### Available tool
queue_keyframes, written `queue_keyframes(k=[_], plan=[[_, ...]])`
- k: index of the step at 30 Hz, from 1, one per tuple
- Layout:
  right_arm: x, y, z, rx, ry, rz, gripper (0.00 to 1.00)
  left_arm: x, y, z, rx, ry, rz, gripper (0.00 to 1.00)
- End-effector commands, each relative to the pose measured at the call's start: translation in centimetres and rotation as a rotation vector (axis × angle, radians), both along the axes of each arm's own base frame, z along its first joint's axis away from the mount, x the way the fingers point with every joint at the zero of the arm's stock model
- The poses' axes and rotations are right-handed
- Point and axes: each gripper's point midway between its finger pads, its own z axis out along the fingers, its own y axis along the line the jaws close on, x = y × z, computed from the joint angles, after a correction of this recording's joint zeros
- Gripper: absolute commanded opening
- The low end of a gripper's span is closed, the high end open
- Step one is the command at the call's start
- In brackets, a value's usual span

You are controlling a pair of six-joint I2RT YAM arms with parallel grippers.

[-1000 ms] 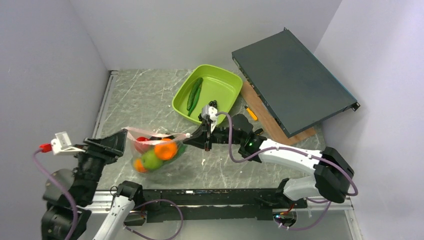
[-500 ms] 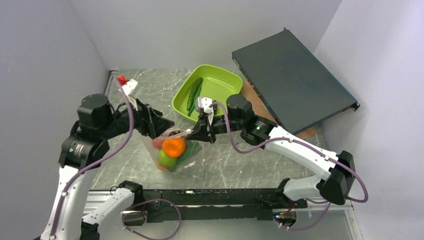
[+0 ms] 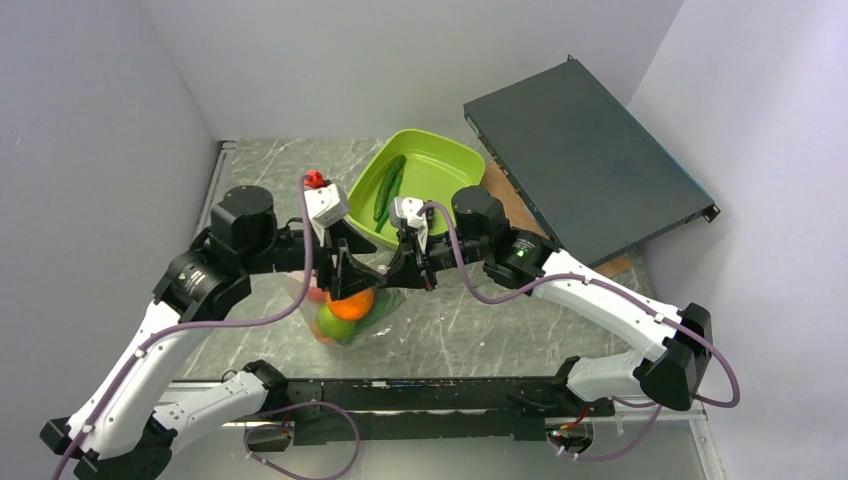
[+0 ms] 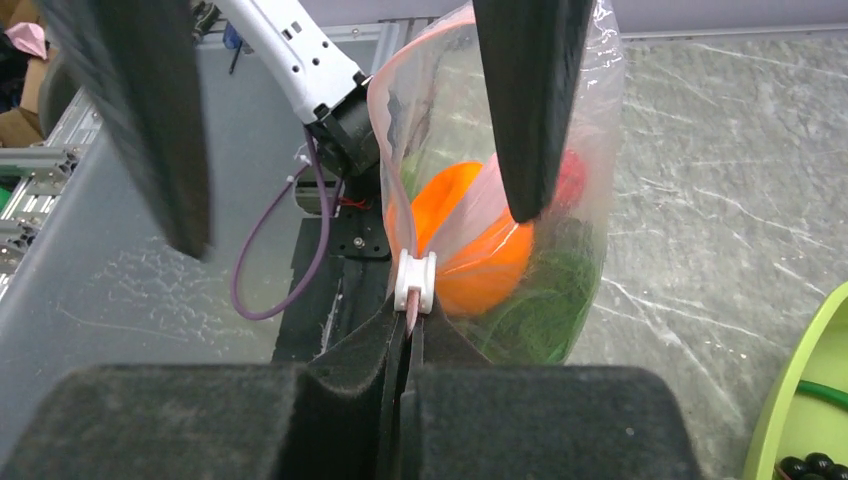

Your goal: Place the food in the zip-top bag and seal the zipper

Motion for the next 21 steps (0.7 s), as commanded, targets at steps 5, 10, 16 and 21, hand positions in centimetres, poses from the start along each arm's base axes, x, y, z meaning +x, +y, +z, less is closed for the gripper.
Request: queue_keyframes(k=[5, 10, 16, 21], plan=[[-0.9, -0.6, 3.9, 0.099, -0.057, 0.028, 0.0, 2.1, -1.1, -2.2, 0.061, -0.088, 0.008, 0.58], [-1.1, -0.7, 3.8, 0.096, -0.058, 0.028, 0.0, 1.8, -1.3, -2.4, 0.038, -0.091, -0.004, 0.44], [-1.2, -0.7, 3.8, 0.1, -0.053, 0.039, 0.0, 1.6, -1.5, -2.5, 0.022, -0.092, -0.022, 0.22], [-1.1, -0.6, 3.0, 0.08, -0.038, 0.036, 0.0, 2.3, -0.7, -2.1, 0.018, -0.129, 0.05, 0.04]])
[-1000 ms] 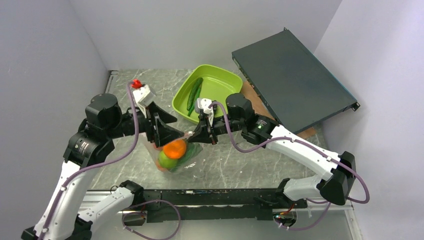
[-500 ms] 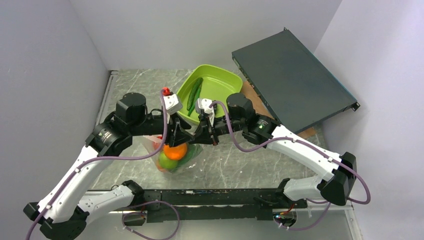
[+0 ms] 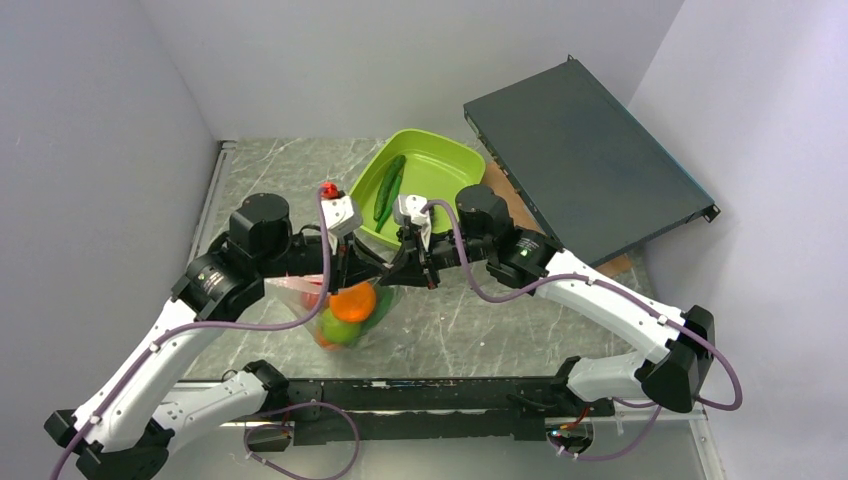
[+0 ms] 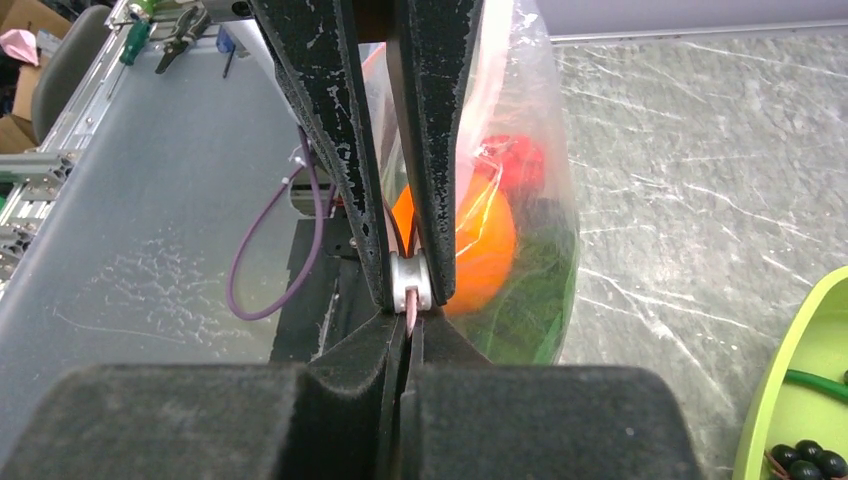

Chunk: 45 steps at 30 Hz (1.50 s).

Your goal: Place the food in the zip-top bag and seal the zipper

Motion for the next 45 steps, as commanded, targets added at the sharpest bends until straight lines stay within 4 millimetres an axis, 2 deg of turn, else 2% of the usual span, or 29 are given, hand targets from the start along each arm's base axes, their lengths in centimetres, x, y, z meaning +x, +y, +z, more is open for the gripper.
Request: queue_keyframes(k=[1, 5, 11, 14, 17, 18, 19, 20, 21, 24, 27, 31, 33, 36, 39, 41, 44, 45], plan=[[-1.0, -0.3, 2.4, 0.076, -0.042, 0.035, 0.0, 1.2, 0.7, 1.3, -0.028, -0.09, 0.079, 0.0], [-0.3, -1.3, 2.4, 0.117, -0.055, -0.051, 0.0, 1.1, 2.5, 0.3, 0.035, -0.112, 0.141, 0.0], [0.7, -3.6, 1.4, 0.15, -0.007, -0.122, 0.0, -0.3, 5.7, -1.9, 0.132, -0.127, 0.205, 0.0], [0.6, -4.3, 1.6, 0.169, 0.015, -0.12, 0.0, -1.0, 6.6, -1.7, 0.122, -0.146, 0.227, 0.0], [0.0, -4.1, 1.8, 0.156, 0.025, -0.069, 0.0, -1.5, 6.1, -0.6, 0.062, -0.156, 0.204, 0.0], [-0.6, -4.0, 1.9, 0.155, 0.034, -0.023, 0.13, -1.7, 5.7, -0.4, 0.045, -0.15, 0.185, 0.0], [-1.2, -3.9, 2.2, 0.158, 0.047, 0.015, 0.33, -1.8, 5.2, 0.0, 0.026, -0.147, 0.165, 0.0], [-1.6, -3.8, 2.6, 0.163, 0.055, 0.046, 0.48, -1.8, 4.7, 0.1, 0.016, -0.135, 0.148, 0.0], [-1.9, -3.8, 3.1, 0.166, 0.058, 0.066, 0.57, -1.8, 4.4, 0.3, 0.009, -0.127, 0.132, 0.0], [-2.4, -3.7, 4.1, 0.178, 0.05, 0.12, 0.72, -1.9, 3.3, 0.8, -0.014, -0.113, 0.081, 0.0], [-2.7, -3.2, 4.9, 0.176, 0.046, 0.19, 0.76, -2.2, 2.7, 1.3, -0.028, -0.108, 0.039, 0.0], [-2.8, -1.8, 4.5, 0.138, 0.072, 0.25, 0.69, -2.6, 2.5, 1.7, -0.014, -0.097, 0.004, 0.0], [-2.7, -1.3, 4.4, 0.124, 0.072, 0.264, 0.61, -2.7, 2.5, 2.0, -0.008, -0.095, -0.006, 0.0], [-2.8, -0.5, 4.6, 0.123, 0.081, 0.291, 0.37, -3.0, 2.5, 2.3, 0.0, -0.088, -0.023, 0.0], [-3.0, 0.3, 4.5, 0.116, 0.09, 0.309, 0.24, -3.1, 2.4, 2.7, -0.004, -0.09, -0.031, 0.0], [-2.9, 0.6, 4.6, 0.113, 0.091, 0.3, 0.01, -3.1, 2.3, 2.6, 0.0, -0.08, -0.036, 0.0], [-2.7, 0.7, 4.5, 0.114, 0.099, 0.276, 0.0, -3.0, 2.4, 2.3, 0.016, -0.056, -0.023, 0.03], [-2.6, 0.7, 4.5, 0.112, 0.098, 0.255, 0.0, -2.9, 2.6, 2.3, 0.021, -0.049, -0.007, 0.12]])
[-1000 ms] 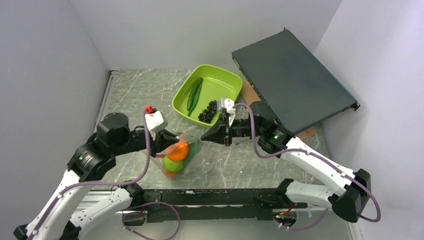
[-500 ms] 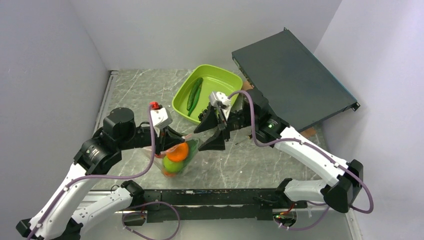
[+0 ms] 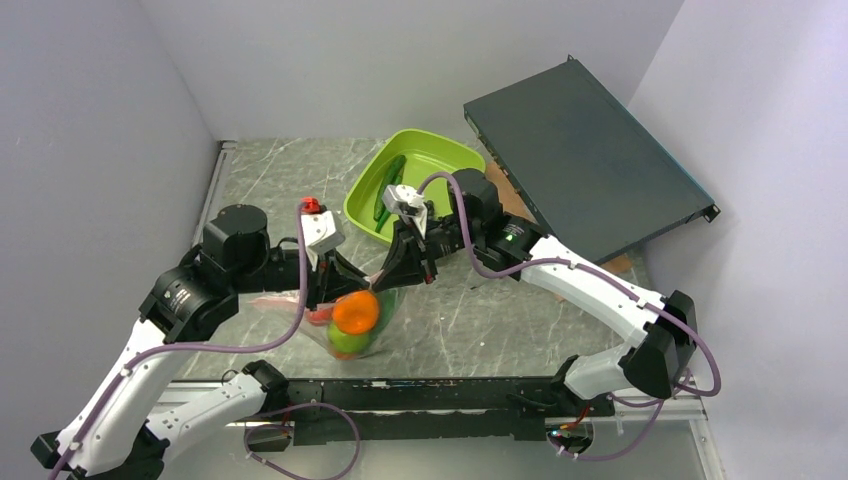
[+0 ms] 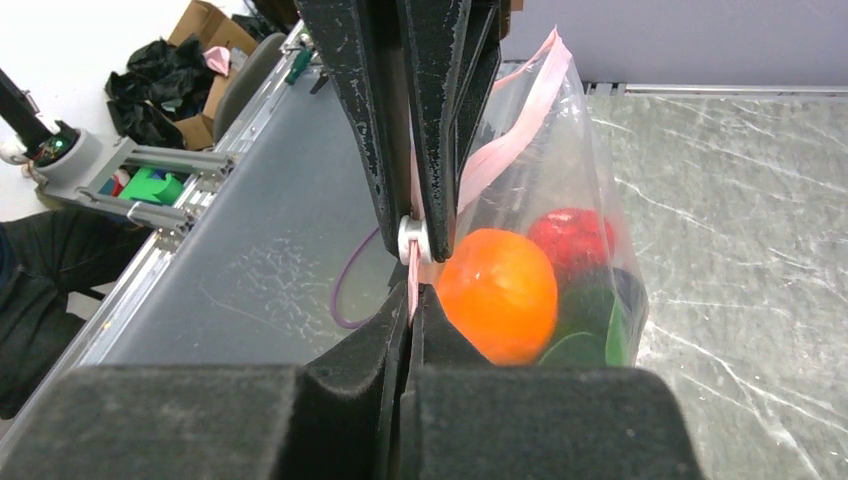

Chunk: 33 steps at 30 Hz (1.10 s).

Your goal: Place the food in the zip-top bag and seal the zipper

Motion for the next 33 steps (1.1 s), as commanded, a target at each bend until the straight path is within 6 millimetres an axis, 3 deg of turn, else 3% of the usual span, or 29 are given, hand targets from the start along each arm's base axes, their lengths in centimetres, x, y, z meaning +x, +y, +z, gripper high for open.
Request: queue_keyframes(k=[1, 4, 8, 11, 19, 26, 30, 33], plan=[[-0.1, 0.0, 2.1, 0.046, -0.047, -0.023, 0.0, -0.1, 0.0, 2.0, -0.035, -0.034, 0.001, 0.24], [-0.1, -0.1, 1.6, 0.036, -0.045, -0.037, 0.0, 0.2, 0.2, 2.3, -0.055, -0.039, 0.033, 0.46], [-0.2, -0.2, 1.8, 0.04, -0.039, -0.035, 0.0, 0.4, 0.0, 2.6, -0.072, -0.05, 0.036, 0.53], [-0.3, -0.2, 1.8, 0.041, -0.043, -0.029, 0.0, 0.7, -0.1, 2.4, -0.062, -0.041, 0.042, 0.45], [-0.3, -0.3, 2.0, 0.043, -0.045, -0.031, 0.0, 0.8, -0.5, 1.7, -0.052, -0.018, 0.023, 0.33], [0.0, -0.1, 2.0, 0.032, -0.048, -0.051, 0.0, 0.5, -0.6, 1.5, -0.048, -0.019, 0.008, 0.04], [-0.1, 0.1, 1.8, 0.025, -0.062, -0.036, 0.21, 0.4, -0.6, 1.6, -0.047, -0.018, 0.0, 0.0], [-0.2, 0.3, 2.0, 0.027, -0.067, -0.018, 0.27, 0.4, -0.7, 1.7, -0.049, -0.019, -0.007, 0.0]])
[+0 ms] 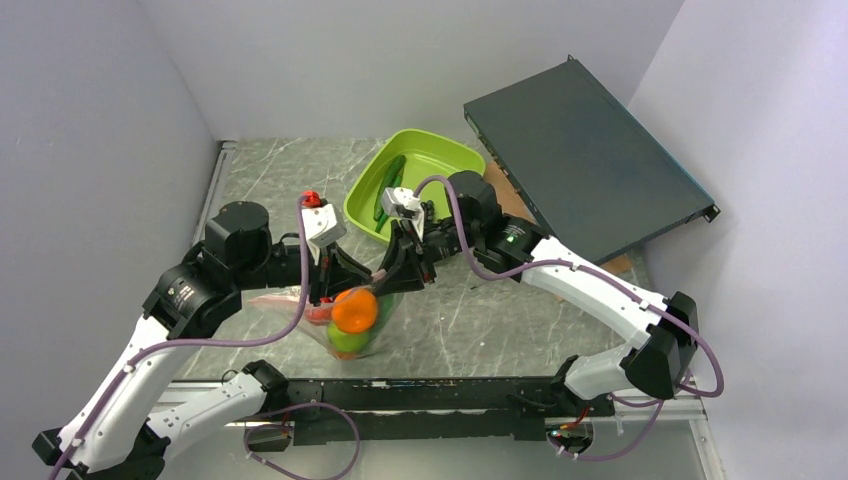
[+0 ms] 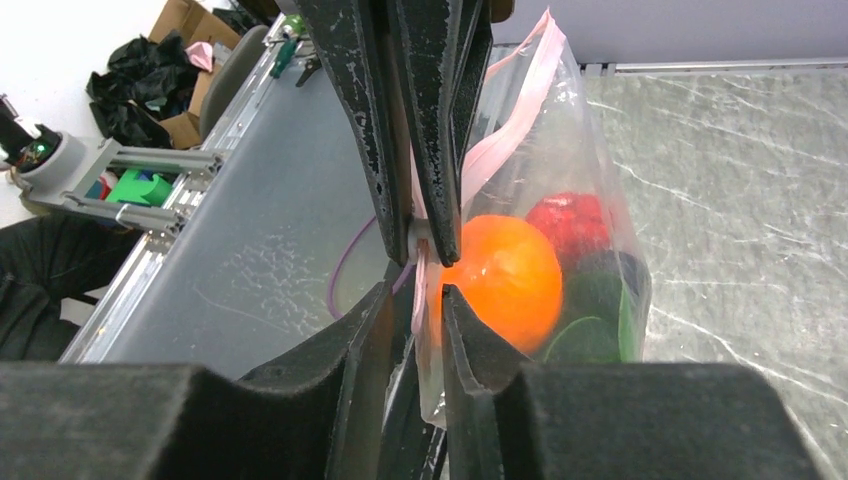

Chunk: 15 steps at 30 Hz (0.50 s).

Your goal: Place the food in the zip-top bag and seal the zipper

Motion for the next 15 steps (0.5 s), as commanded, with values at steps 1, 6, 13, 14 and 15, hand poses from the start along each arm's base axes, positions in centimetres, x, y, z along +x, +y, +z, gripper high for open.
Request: queue_keyframes(k=[1, 6, 13, 14, 15], plan=[[-0.3, 0.2, 2.6, 0.06, -0.068, 0.033, 0.27, -0.2, -0.3, 1.0, -0.027, -0.033, -0.034, 0.0], [0.0, 0.5, 2.6, 0.051, -0.083, 0.039, 0.21, -0.6, -0.4, 0.9, -0.022, -0.023, -0.054, 0.0], [0.5, 0.7, 1.3, -0.008, -0.116, 0.007, 0.0, -1.0, -0.1, 1.0, -0.014, -0.023, -0.063, 0.0], [0.6, 0.6, 1.2, -0.006, -0.122, -0.004, 0.0, -1.1, -0.1, 1.1, -0.014, -0.025, -0.065, 0.0], [0.7, 0.5, 1.2, -0.004, -0.13, -0.02, 0.0, -1.2, 0.0, 1.1, -0.013, -0.027, -0.066, 0.0]])
